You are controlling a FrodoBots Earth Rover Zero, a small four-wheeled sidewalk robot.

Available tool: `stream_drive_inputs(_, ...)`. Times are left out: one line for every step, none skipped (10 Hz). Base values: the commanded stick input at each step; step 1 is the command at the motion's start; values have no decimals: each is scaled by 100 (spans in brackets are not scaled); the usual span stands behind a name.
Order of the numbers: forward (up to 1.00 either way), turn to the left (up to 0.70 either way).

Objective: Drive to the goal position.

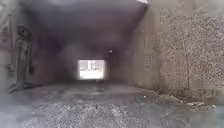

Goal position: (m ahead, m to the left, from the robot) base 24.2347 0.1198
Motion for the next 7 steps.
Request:
stream_drive_inputs(100,34)
stream_drive_inputs(100,14)
stream_drive_inputs(100,1)
stream_drive_inputs(100,1)
stream_drive_inputs(100,1)
stream_drive_inputs(100,1)
stream_drive_inputs(100,1)
